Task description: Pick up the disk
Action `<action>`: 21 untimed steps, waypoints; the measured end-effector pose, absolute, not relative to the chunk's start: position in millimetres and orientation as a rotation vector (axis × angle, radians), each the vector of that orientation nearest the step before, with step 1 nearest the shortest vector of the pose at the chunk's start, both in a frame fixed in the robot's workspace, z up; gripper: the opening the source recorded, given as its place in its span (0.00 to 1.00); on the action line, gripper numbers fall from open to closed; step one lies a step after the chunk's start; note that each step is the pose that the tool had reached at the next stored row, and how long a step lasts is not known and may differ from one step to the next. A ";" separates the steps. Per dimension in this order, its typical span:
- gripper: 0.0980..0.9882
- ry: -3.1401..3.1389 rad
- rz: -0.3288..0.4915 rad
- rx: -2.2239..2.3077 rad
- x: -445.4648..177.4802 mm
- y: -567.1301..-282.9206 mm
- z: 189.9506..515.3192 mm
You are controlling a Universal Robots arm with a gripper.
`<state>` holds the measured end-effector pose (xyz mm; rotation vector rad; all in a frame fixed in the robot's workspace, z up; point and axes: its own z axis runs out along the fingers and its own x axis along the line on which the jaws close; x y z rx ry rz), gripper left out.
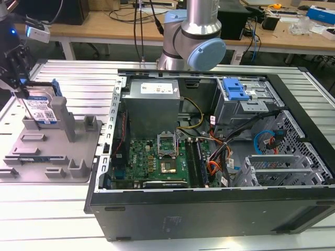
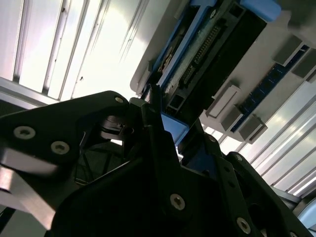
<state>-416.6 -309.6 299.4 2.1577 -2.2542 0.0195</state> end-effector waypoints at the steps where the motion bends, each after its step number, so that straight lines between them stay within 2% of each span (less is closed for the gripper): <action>1: 0.30 -2.254 0.020 2.158 -416.6 -309.6 300.5; 8: 0.30 -2.251 0.019 2.161 -416.6 -309.6 323.8; 10: 0.30 -2.247 0.020 2.166 -416.6 -309.6 350.1; 14: 0.30 -2.239 0.020 2.174 -416.5 -309.6 381.1; 21: 0.30 -2.224 0.020 2.190 -416.6 -309.7 422.3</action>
